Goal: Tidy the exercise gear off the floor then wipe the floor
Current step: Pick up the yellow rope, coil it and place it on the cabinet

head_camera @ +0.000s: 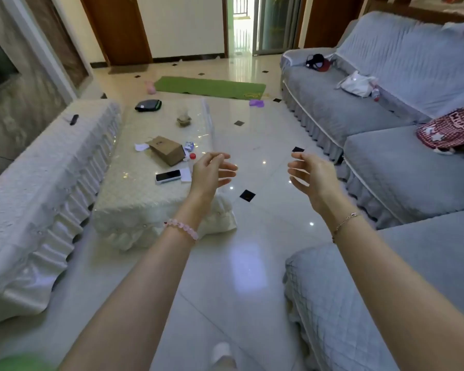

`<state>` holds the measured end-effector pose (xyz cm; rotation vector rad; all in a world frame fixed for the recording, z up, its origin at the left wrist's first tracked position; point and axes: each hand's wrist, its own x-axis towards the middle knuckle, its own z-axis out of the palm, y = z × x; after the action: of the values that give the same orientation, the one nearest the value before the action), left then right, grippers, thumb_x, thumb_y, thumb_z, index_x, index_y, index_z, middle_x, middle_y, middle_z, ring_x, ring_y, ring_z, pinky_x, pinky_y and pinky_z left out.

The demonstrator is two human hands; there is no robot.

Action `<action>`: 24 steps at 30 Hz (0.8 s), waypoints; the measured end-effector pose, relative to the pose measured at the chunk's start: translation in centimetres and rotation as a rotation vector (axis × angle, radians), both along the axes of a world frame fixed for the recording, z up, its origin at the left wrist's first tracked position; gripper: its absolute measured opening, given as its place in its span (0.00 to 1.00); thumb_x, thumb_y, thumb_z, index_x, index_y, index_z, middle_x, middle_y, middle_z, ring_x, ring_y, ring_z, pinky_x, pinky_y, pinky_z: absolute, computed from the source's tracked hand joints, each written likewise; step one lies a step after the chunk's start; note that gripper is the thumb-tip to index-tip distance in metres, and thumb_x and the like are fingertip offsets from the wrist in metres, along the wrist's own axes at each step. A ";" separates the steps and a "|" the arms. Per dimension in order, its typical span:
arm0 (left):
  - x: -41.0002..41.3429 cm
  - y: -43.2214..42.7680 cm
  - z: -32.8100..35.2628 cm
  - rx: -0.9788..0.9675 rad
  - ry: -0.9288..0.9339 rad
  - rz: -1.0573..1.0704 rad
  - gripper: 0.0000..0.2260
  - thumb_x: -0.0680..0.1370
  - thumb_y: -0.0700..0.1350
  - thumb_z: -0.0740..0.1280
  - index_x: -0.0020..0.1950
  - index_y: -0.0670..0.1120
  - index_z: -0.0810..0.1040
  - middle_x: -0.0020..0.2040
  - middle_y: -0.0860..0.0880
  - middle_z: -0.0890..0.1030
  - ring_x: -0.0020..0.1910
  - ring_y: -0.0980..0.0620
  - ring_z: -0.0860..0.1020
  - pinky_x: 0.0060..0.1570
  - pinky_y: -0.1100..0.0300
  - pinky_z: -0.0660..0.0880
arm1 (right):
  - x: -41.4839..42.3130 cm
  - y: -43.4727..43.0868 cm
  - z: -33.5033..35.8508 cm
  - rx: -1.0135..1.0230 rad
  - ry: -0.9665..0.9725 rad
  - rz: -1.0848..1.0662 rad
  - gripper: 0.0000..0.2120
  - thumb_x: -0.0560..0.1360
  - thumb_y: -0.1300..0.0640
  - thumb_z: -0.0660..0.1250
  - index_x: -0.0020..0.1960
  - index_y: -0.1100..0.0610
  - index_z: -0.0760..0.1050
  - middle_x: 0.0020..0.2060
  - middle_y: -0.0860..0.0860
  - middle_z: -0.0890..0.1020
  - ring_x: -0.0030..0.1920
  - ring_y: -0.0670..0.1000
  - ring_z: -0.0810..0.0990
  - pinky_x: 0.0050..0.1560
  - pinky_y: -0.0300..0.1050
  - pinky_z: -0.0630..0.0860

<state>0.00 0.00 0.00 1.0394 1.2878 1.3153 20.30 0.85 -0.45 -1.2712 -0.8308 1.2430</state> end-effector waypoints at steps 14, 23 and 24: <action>2.0 16.5 -3.0 -0.048 -0.009 -0.039 0.09 0.81 0.41 0.56 0.47 0.46 0.75 0.38 0.48 0.80 0.39 0.52 0.80 0.47 0.56 0.77 | 0.5 15.0 -2.2 -0.051 -0.028 -0.024 0.08 0.76 0.57 0.62 0.45 0.54 0.80 0.33 0.47 0.81 0.40 0.47 0.81 0.48 0.42 0.78; 1.6 32.4 -2.7 -0.071 0.002 -0.070 0.09 0.80 0.41 0.57 0.48 0.45 0.76 0.38 0.48 0.81 0.38 0.53 0.80 0.46 0.57 0.78 | 1.3 30.0 -2.0 -0.074 -0.043 -0.069 0.10 0.78 0.57 0.60 0.45 0.54 0.79 0.35 0.48 0.82 0.42 0.48 0.81 0.46 0.42 0.77; 1.7 33.8 -2.7 -0.074 0.009 -0.071 0.09 0.80 0.41 0.56 0.48 0.45 0.76 0.38 0.48 0.81 0.38 0.53 0.80 0.46 0.57 0.78 | 1.4 31.3 -2.1 -0.078 -0.043 -0.068 0.10 0.78 0.57 0.59 0.45 0.54 0.79 0.35 0.48 0.82 0.42 0.48 0.81 0.47 0.42 0.77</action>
<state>1.72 33.82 -2.66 1.0311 1.2849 1.2017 21.69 32.18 -2.58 -1.3822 -0.7692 1.2074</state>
